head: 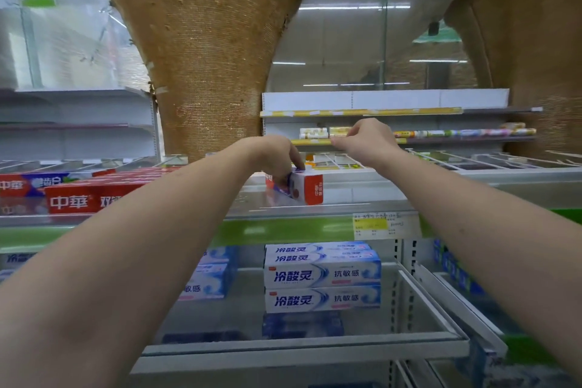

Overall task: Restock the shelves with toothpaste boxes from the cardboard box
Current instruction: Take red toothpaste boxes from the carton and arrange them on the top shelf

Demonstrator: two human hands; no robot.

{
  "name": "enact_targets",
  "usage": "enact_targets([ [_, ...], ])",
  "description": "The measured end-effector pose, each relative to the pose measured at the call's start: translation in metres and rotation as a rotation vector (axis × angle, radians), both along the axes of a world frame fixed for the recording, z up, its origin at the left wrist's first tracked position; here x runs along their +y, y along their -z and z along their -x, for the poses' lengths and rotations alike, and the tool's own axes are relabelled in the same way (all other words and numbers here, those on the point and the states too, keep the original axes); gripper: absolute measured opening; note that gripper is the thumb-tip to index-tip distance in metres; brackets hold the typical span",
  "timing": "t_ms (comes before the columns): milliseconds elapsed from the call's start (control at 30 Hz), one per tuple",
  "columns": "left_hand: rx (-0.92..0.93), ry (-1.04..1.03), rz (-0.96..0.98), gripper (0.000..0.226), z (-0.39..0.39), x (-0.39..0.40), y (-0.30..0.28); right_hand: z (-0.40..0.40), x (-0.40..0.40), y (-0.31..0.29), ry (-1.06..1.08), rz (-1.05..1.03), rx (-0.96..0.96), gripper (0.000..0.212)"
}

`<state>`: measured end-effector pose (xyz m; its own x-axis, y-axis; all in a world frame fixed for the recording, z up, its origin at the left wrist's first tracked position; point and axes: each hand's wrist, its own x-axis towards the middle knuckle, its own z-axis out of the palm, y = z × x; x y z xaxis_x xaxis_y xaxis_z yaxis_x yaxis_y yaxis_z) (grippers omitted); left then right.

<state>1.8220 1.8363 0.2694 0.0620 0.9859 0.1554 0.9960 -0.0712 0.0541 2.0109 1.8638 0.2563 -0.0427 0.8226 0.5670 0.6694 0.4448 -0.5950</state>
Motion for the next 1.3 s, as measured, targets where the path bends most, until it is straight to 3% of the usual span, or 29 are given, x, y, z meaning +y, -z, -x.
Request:
enact_targets([
  [133,0.000,0.033,-0.103,0.048,0.001,0.014,0.008,0.000,0.011,-0.002,0.028,0.001,-0.010,0.044],
  [333,0.162,-0.046,-0.258,0.040,-0.009,0.045,0.024,0.000,0.029,-0.006,0.075,-0.002,0.004,0.045],
  [633,0.433,-0.148,-0.323,0.046,-0.021,0.066,0.023,0.011,0.046,-0.008,0.101,-0.005,-0.034,0.040],
  [767,0.491,-0.142,-0.305,0.033,-0.022,0.073,0.025,0.009,0.048,-0.007,0.101,-0.019,-0.034,0.040],
  [1000,0.410,-0.152,-0.285,0.039,-0.020,0.068,0.029,0.006,0.043,-0.006,0.088,-0.022,-0.028,0.040],
  [1133,0.347,-0.179,-0.341,0.027,-0.014,0.055,0.019,0.007,0.035,-0.006,0.070,-0.030,-0.061,0.037],
  [1300,0.267,-0.225,-0.426,0.032,0.001,0.019,0.004,0.018,0.018,-0.003,0.018,-0.027,-0.104,0.037],
])
